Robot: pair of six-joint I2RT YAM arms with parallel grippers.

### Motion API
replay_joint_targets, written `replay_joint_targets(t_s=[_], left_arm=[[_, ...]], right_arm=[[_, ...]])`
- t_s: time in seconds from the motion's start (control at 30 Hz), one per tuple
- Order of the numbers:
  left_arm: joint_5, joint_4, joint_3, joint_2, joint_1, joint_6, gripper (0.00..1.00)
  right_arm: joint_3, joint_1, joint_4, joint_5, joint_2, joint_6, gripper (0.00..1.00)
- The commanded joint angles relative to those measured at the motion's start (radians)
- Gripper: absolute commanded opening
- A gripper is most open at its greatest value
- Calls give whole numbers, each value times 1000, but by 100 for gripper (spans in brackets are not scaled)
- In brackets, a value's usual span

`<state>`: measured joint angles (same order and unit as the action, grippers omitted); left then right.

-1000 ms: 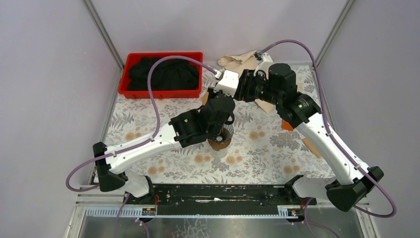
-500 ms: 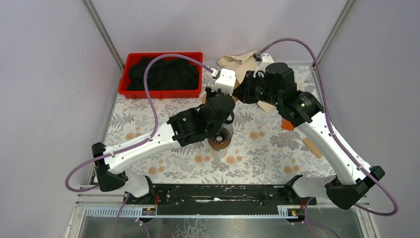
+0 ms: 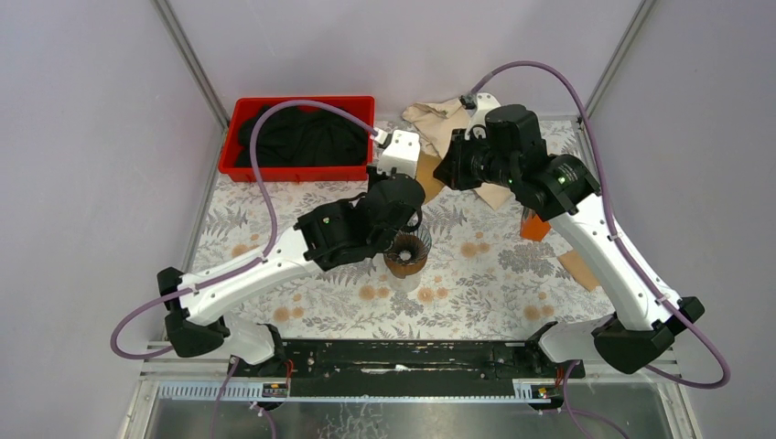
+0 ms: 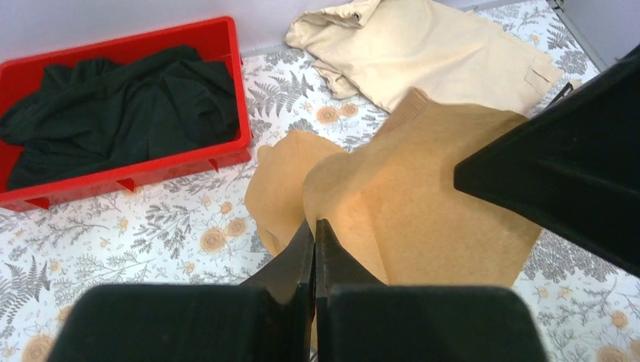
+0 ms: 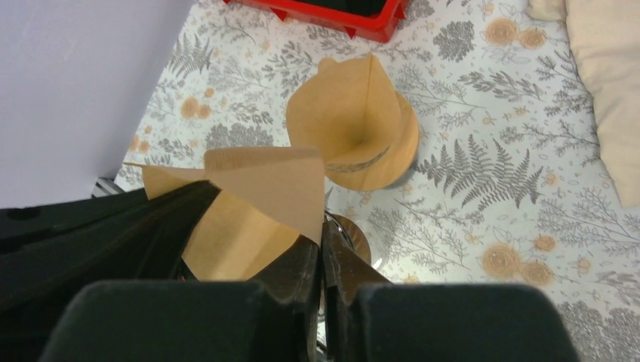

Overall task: Place the coffee filter in the dripper
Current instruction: Place the coffee filter in the coffee dripper.

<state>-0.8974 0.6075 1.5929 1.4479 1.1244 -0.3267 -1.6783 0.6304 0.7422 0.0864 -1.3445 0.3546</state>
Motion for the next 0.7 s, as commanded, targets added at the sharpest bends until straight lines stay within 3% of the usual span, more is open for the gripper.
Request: replay_joint_targets(t_s=[0.0,0.33,0.67], left_arm=[[48,70,11,-47,-21,-83,1],[219,96,-56,-130,-99,-178,4],[384,77,-142,-203,-110,-224,13]], right_arm=[[-56,12,67,-25,-7,-61,9],[-73,12,135,-19,-31,-116,10],[-93,12,145,96,-47,-111,10]])
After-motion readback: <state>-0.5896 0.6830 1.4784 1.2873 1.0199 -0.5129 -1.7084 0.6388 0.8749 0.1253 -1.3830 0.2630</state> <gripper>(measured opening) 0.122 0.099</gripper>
